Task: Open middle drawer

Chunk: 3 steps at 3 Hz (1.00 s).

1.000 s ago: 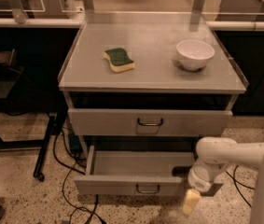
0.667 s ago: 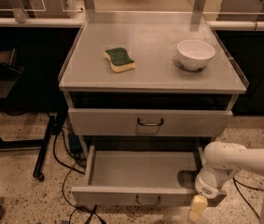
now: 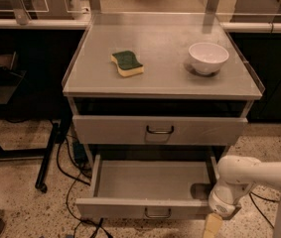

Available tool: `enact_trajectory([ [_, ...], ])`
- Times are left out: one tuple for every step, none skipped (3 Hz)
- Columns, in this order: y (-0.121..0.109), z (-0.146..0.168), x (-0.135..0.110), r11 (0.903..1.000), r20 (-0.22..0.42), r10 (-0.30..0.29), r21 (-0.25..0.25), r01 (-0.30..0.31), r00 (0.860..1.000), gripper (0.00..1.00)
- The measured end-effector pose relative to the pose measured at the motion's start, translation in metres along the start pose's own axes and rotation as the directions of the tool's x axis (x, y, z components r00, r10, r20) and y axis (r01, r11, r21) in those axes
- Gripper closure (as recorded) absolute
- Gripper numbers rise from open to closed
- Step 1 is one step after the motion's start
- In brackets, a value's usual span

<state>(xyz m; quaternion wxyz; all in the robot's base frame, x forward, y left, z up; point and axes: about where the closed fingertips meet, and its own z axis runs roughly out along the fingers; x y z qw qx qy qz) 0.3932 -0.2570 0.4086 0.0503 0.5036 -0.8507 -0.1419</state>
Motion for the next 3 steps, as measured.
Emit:
enact_trajectory([
  [0.004, 0.003, 0.008, 0.9999, -0.011, 0.007, -0.013, -0.007, 1.0, 0.0],
  [0.013, -0.001, 0.023, 0.9991, -0.023, 0.036, -0.022, -0.036, 0.999, 0.0],
  [0.014, -0.001, 0.023, 0.9991, -0.023, 0.036, -0.022, -0.036, 0.999, 0.0],
])
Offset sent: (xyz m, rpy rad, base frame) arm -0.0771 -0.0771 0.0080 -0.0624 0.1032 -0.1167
